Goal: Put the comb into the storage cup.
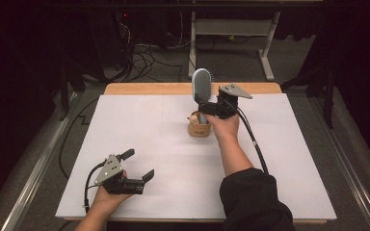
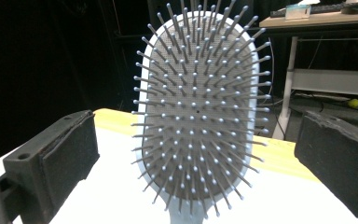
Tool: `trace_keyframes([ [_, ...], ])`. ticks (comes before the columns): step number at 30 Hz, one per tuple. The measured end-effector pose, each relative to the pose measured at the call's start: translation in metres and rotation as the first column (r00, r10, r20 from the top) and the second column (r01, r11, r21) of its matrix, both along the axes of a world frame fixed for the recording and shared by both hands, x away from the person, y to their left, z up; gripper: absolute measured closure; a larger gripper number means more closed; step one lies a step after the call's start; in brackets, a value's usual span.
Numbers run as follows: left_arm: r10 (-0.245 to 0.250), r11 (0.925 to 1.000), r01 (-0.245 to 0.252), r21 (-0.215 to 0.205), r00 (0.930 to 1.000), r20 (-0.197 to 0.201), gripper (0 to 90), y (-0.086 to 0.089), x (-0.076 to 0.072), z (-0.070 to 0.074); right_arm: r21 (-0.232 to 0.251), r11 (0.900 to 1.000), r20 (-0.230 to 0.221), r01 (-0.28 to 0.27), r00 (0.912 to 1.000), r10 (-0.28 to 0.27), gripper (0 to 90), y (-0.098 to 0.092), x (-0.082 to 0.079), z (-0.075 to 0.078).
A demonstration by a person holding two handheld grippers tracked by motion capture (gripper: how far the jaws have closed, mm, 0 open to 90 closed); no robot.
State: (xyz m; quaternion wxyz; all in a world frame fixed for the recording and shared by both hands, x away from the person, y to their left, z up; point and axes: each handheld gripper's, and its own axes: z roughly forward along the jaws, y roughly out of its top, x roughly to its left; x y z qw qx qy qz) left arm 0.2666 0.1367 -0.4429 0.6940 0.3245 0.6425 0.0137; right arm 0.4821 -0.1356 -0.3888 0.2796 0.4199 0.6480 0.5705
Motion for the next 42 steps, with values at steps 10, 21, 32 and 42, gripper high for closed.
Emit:
trace_keyframes([
  [10, 0.016, 0.9999, -0.016, -0.004, 0.9998, -0.009, 0.2, 0.0, 0.003, 0.0, -0.008, 1.0, 0.0, -0.012, 0.9999, 0.012, 0.3, -0.009, -0.019, -0.007],
  [21, 0.02, 0.9998, -0.02, 0.004, 0.9998, -0.008, 0.2, 0.0, 0.005, -0.001, -0.031, 0.999, 0.005, -0.033, 0.9994, 0.033, 0.3, -0.022, -0.043, -0.019],
  [32, 0.021, 0.9996, -0.021, 0.016, 0.9998, -0.002, 0.2, -0.001, 0.007, -0.003, -0.06, 0.996, -0.001, -0.062, 0.9981, 0.062, 0.3, -0.033, -0.073, -0.032],
  [42, 0.029, 0.9992, -0.029, 0.027, 0.9996, -0.003, 0.2, 0.002, 0.009, -0.004, -0.099, 0.993, -0.017, -0.058, 0.9983, 0.056, 0.3, -0.058, -0.102, -0.049],
])
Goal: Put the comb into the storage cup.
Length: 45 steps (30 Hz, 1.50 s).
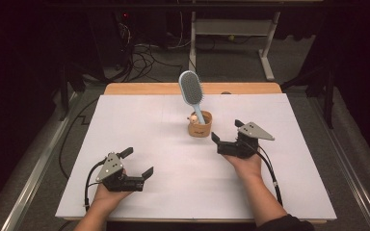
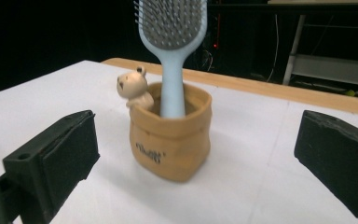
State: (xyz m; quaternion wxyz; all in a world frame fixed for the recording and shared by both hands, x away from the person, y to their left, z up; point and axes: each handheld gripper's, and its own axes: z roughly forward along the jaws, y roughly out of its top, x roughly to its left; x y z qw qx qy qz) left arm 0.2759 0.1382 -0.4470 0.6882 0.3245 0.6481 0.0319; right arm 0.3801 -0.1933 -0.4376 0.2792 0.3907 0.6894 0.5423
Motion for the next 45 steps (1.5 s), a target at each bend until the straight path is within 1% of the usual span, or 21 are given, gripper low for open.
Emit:
trace_keyframes([
  [2, -0.006, 1.0, 0.006, 0.001, 1.0, 0.002, 0.2, 0.001, -0.001, 0.0, 0.001, 1.0, 0.0, 0.002, 1.0, -0.002, 0.3, -0.007, -0.007, -0.002],
  [6, 0.002, 1.0, -0.002, 0.0, 1.0, 0.005, 0.2, 0.003, 0.0, 0.0, 0.001, 1.0, 0.008, -0.001, 1.0, 0.001, 0.3, -0.023, -0.024, -0.004],
  [9, 0.013, 0.9999, -0.013, -0.01, 0.9999, 0.003, 0.2, 0.006, 0.0, 0.001, 0.005, 1.0, 0.015, -0.005, 0.9999, 0.005, 0.3, -0.035, -0.038, -0.004],
  [11, 0.007, 1.0, -0.007, -0.003, 0.9999, 0.015, 0.2, 0.008, 0.0, 0.002, -0.001, 1.0, 0.021, -0.004, 0.9998, 0.004, 0.3, -0.043, -0.048, -0.005],
  [15, 0.016, 0.9998, -0.016, -0.013, 0.9998, 0.013, 0.2, 0.011, 0.0, 0.003, 0.006, 1.0, 0.026, 0.002, 0.9997, -0.002, 0.3, -0.057, -0.065, -0.008],
  [17, 0.025, 0.9995, -0.025, -0.018, 0.9996, 0.01, 0.2, 0.012, 0.0, 0.004, 0.004, 1.0, 0.034, 0.013, 0.9993, -0.013, 0.3, -0.066, -0.074, -0.009],
  [19, 0.026, 0.9995, -0.026, -0.017, 0.9996, 0.015, 0.2, 0.014, 0.0, 0.004, 0.002, 1.0, 0.037, 0.016, 0.9992, -0.017, 0.3, -0.072, -0.08, -0.009],
  [21, 0.037, 0.9987, -0.036, -0.035, 0.9993, 0.005, 0.2, 0.015, 0.0, 0.006, 0.004, 1.0, 0.043, 0.03, 0.9986, -0.03, 0.3, -0.08, -0.088, -0.009],
  [22, 0.034, 0.9992, -0.034, -0.022, 0.9993, 0.015, 0.2, 0.017, 0.0, 0.005, 0.011, 0.999, 0.047, 0.037, 0.9982, -0.037, 0.3, -0.084, -0.091, -0.009],
  [25, 0.051, 0.9979, -0.051, -0.04, 0.9987, 0.005, 0.2, 0.02, -0.001, 0.006, 0.021, 0.998, 0.053, 0.064, 0.9964, -0.065, 0.3, -0.098, -0.1, -0.011],
  [26, 0.049, 0.9983, -0.049, -0.03, 0.9987, 0.012, 0.2, 0.022, 0.0, 0.006, 0.02, 0.997, 0.057, 0.072, 0.9957, -0.073, 0.3, -0.102, -0.103, -0.011],
  [27, 0.054, 0.9977, -0.054, -0.04, 0.9985, 0.004, 0.1, 0.023, 0.0, 0.006, 0.027, 0.997, 0.057, 0.077, 0.9953, -0.078, 0.3, -0.105, -0.105, -0.011],
  [29, 0.061, 0.997, -0.061, -0.048, 0.9981, 0.004, 0.2, 0.026, 0.0, 0.007, 0.047, 0.995, 0.062, 0.087, 0.994, -0.09, 0.3, -0.114, -0.111, -0.013],
  [30, 0.066, 0.9966, -0.066, -0.049, 0.9978, 0.003, 0.2, 0.026, 0.001, 0.007, 0.04, 0.995, 0.066, 0.093, 0.9933, -0.095, 0.3, -0.117, -0.114, -0.013],
  [32, 0.067, 0.9969, -0.067, -0.041, 0.9977, 0.004, 0.1, 0.027, 0.002, 0.006, 0.04, 0.995, 0.068, 0.093, 0.9932, -0.095, 0.3, -0.12, -0.116, -0.014],
  [34, 0.073, 0.9962, -0.073, -0.047, 0.9973, -0.007, 0.2, 0.025, 0.003, 0.006, 0.045, 0.995, 0.067, 0.094, 0.993, -0.097, 0.3, -0.12, -0.115, -0.014],
  [36, 0.068, 0.9971, -0.068, -0.033, 0.9977, 0.005, 0.1, 0.024, 0.002, 0.005, 0.032, 0.996, 0.071, 0.085, 0.9937, -0.087, 0.3, -0.118, -0.114, -0.015],
  [37, 0.063, 0.9973, -0.063, -0.036, 0.998, -0.002, 0.1, 0.024, 0.001, 0.005, 0.034, 0.996, 0.07, 0.078, 0.9944, -0.08, 0.3, -0.116, -0.113, -0.015],
  [41, 0.057, 0.9981, -0.057, -0.023, 0.9983, 0.011, 0.1, 0.023, -0.001, 0.005, 0.037, 0.998, 0.069, 0.054, 0.996, -0.056, 0.3, -0.111, -0.114, -0.015],
  [43, 0.06, 0.9976, -0.06, -0.035, 0.9982, 0.009, 0.2, 0.022, -0.002, 0.007, 0.031, 0.998, 0.071, 0.053, 0.9959, -0.055, 0.3, -0.108, -0.115, -0.015],
  [45, 0.055, 0.998, -0.055, -0.032, 0.9983, 0.018, 0.1, 0.022, -0.002, 0.007, 0.025, 0.999, 0.077, 0.048, 0.9958, -0.05, 0.3, -0.106, -0.116, -0.015],
])
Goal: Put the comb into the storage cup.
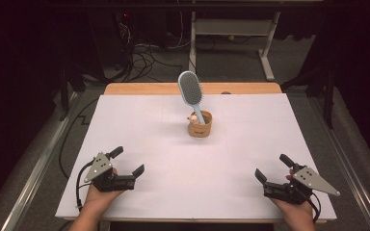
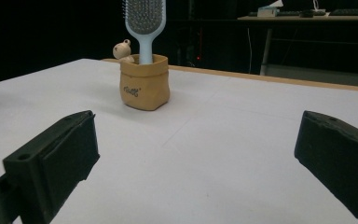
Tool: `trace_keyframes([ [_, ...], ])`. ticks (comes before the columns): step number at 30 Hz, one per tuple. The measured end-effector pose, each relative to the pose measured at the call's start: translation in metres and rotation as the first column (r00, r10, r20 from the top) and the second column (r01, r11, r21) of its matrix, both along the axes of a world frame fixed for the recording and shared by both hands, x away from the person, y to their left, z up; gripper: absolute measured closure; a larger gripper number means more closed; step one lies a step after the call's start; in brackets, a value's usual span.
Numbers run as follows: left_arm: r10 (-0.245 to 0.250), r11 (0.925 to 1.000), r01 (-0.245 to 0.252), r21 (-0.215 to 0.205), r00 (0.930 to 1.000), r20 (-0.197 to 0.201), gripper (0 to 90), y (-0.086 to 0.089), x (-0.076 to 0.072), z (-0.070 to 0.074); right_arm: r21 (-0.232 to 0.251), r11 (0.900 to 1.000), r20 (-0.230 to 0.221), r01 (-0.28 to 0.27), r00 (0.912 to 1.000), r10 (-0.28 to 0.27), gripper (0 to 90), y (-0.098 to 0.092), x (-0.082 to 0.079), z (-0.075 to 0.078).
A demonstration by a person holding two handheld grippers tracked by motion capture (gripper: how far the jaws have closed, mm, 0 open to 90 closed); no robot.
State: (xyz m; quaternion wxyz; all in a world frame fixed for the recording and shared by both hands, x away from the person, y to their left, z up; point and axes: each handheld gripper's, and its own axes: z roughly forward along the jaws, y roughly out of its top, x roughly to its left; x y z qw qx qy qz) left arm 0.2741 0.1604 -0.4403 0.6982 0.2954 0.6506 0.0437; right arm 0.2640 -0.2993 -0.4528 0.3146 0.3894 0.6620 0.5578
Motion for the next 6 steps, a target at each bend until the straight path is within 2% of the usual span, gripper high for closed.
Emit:
trace_keyframes([
  [6, -0.003, 1.0, 0.003, 0.006, 1.0, -0.005, 0.1, -0.0005, 0.0007, -0.0019, 0.011, 1.0, 0.003, 0.012, 0.9999, -0.012, 0.3, -0.0017, 0.003, -0.0004],
])
